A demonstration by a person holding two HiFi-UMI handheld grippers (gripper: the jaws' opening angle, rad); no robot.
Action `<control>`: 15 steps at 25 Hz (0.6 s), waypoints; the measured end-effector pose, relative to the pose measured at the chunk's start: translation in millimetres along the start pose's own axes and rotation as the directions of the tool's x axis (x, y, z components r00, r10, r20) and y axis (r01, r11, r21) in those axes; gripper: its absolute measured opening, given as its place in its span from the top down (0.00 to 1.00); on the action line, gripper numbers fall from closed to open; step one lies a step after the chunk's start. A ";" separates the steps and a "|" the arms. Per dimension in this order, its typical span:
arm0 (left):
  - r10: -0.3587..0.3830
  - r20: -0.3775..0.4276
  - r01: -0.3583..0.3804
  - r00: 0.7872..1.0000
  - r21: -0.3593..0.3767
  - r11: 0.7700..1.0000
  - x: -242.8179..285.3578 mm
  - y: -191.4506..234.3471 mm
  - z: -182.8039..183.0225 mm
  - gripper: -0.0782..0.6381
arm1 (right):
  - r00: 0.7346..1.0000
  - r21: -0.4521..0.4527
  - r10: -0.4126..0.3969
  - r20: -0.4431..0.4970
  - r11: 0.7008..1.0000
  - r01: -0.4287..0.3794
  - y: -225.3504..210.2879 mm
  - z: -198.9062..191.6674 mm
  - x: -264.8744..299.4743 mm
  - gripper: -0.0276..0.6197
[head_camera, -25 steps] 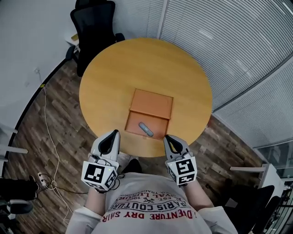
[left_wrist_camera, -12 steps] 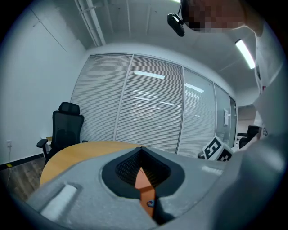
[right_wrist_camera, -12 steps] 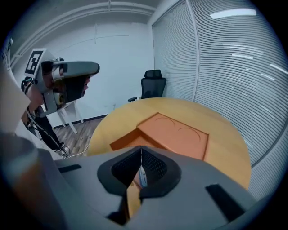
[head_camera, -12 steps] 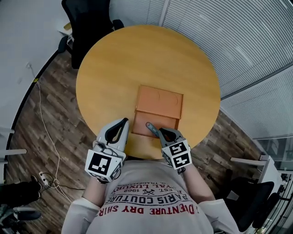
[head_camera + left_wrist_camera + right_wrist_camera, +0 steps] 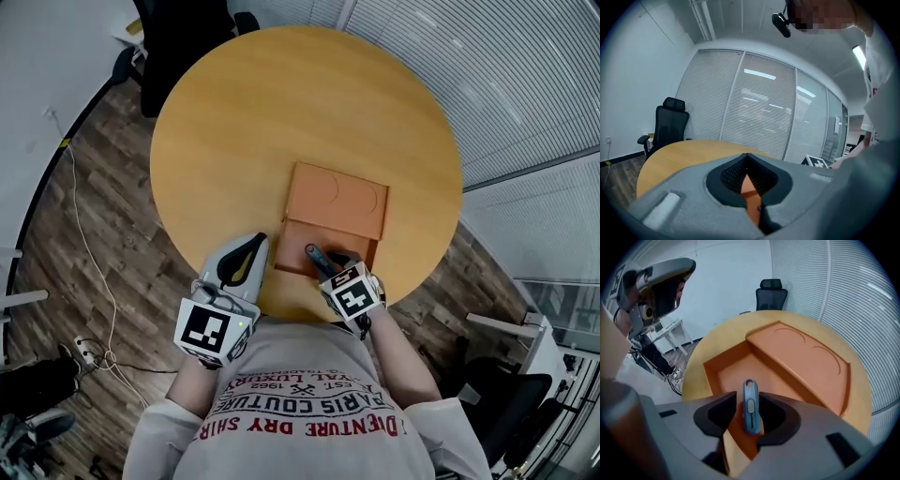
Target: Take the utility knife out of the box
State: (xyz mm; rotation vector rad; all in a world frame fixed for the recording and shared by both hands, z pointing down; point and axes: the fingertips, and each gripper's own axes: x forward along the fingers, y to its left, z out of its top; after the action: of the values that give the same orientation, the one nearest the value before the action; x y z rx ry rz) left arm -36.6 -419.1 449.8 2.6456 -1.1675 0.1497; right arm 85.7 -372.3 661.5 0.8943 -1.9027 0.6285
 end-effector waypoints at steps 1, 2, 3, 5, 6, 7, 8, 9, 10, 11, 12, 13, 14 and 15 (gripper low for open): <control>0.005 -0.001 -0.005 1.000 -0.010 1.000 -0.3 3.7 -1.2 0.90 | 1.000 -0.014 0.005 -0.026 1.000 -0.005 0.3 -1.6 3.2 0.72; 0.010 -0.004 -0.010 1.000 -0.018 1.000 -0.8 7.8 -2.7 0.90 | 0.999 -0.022 0.008 -0.047 1.000 -0.009 0.0 -2.6 6.9 0.72; 0.016 -0.008 -0.016 1.000 -0.025 1.000 -1.4 11.9 -4.3 0.90 | 0.998 -0.025 0.010 -0.064 1.000 -0.011 -0.7 -3.4 10.6 0.72; 0.028 -0.017 -0.028 0.999 -0.034 0.999 -2.4 18.5 -7.3 0.90 | 0.996 -0.025 0.010 -0.094 1.000 -0.013 -2.9 -4.8 17.1 0.72; 0.033 -0.019 -0.034 0.999 -0.037 0.999 -2.6 21.0 -8.5 0.90 | 0.994 -0.025 0.010 -0.108 1.000 -0.013 -4.2 -5.6 19.9 0.72; 0.038 -0.020 -0.039 0.999 -0.041 0.998 -2.8 23.2 -9.3 0.90 | 0.992 -0.026 0.011 -0.122 1.000 -0.014 -5.3 -6.2 22.8 0.72; 0.043 -0.019 -0.044 0.999 -0.044 0.998 -2.9 25.7 -9.8 0.90 | 0.991 -0.024 0.013 -0.136 1.000 -0.016 -6.2 -6.8 25.5 0.71; 0.048 -0.019 -0.049 0.999 -0.048 0.998 -2.9 28.3 -10.1 0.90 | 0.989 -0.020 0.015 -0.150 1.000 -0.018 -7.0 -7.1 28.4 0.71; 0.053 -0.018 -0.054 0.998 -0.051 0.997 -2.7 31.0 -10.4 0.90 | 0.987 -0.015 0.017 -0.162 1.000 -0.019 -7.7 -7.4 31.5 0.72; 0.056 -0.019 -0.057 0.998 -0.054 0.997 -2.4 33.5 -10.7 0.90 | 0.985 -0.008 0.018 -0.173 1.000 -0.019 -8.3 -8.2 34.6 0.71; 0.059 -0.020 -0.060 0.998 -0.057 0.997 -2.1 35.4 -10.9 0.90 | 0.983 -0.002 0.016 -0.181 1.000 -0.016 -9.1 -9.1 37.4 0.72; 0.061 -0.022 -0.062 0.998 -0.060 0.996 -1.9 36.6 -11.1 0.90 | 0.982 -0.003 0.009 -0.189 1.000 -0.010 -10.1 -9.7 39.1 0.72; 0.062 -0.022 -0.063 0.998 -0.061 0.996 -1.9 37.2 -11.1 0.90 | 0.981 -0.011 -0.001 -0.195 1.000 -0.001 -10.9 -9.7 39.6 0.72; 0.062 -0.022 -0.064 0.998 -0.061 0.996 -2.2 37.6 -10.8 0.90 | 0.980 -0.021 -0.010 -0.200 1.000 0.006 -10.9 -9.1 39.4 0.73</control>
State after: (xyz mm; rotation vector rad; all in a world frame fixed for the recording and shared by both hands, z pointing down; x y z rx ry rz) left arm -65.8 -439.2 466.6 2.5492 -1.2295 0.1485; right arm 86.4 -385.2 701.3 0.7950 -1.7216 0.6677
